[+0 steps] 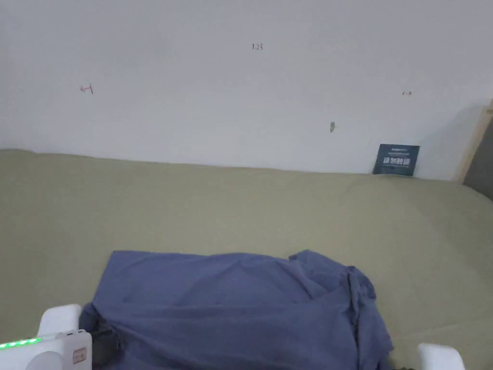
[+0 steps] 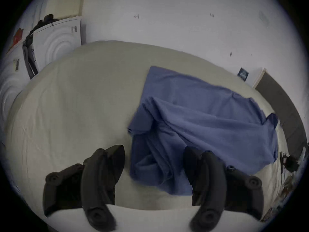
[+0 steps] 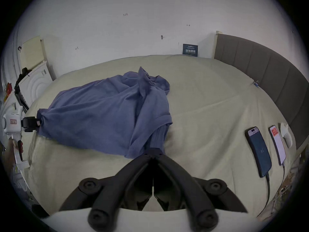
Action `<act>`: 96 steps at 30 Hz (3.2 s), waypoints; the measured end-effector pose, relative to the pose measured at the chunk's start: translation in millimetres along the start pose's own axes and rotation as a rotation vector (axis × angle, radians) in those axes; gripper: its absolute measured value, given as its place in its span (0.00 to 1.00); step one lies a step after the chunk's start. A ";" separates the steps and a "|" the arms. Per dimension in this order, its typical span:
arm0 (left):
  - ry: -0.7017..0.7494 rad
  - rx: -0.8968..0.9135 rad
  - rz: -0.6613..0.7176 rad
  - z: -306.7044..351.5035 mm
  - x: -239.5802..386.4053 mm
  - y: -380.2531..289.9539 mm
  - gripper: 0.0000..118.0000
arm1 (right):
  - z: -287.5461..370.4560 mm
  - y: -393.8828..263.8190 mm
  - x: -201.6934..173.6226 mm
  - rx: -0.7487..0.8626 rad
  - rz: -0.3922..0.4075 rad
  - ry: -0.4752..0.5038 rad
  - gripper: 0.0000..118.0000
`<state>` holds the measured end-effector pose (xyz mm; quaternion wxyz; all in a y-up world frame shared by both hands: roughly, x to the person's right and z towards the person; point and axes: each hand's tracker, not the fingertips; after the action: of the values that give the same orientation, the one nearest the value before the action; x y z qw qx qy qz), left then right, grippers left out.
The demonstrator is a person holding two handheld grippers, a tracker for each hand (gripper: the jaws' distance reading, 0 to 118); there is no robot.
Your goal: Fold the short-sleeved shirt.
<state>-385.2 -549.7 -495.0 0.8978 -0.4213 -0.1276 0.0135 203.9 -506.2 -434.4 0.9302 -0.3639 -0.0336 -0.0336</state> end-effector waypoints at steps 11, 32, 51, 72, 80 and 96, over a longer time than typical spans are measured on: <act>0.000 0.031 -0.062 5.2 10.3 8.4 0.07 | -50.2 17.7 0.7 -0.112 -0.100 0.018 0.92; -0.098 0.056 -0.088 58.7 4.0 14.8 0.07 | -1.4 45.4 10.9 -0.033 0.068 0.056 0.03; -0.157 -0.117 0.079 123.5 12.6 -140.0 0.07 | 76.2 -69.7 45.9 -0.206 -0.059 0.109 0.03; -0.110 0.052 0.020 185.1 20.7 -54.6 0.68 | 117.4 14.0 33.7 -0.027 -0.045 0.047 0.67; -0.124 0.008 -0.040 125.8 18.3 14.7 0.00 | 66.9 52.5 -5.8 -0.091 0.134 0.069 0.00; -0.034 -0.305 -0.055 -10.4 -29.1 114.2 0.69 | -29.3 123.7 11.9 -0.117 0.147 0.047 0.00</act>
<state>-401.4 -487.7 -594.5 0.8212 -0.5487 -0.1549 -0.0234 227.6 -435.9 -538.3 0.9079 -0.4181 0.0172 0.0245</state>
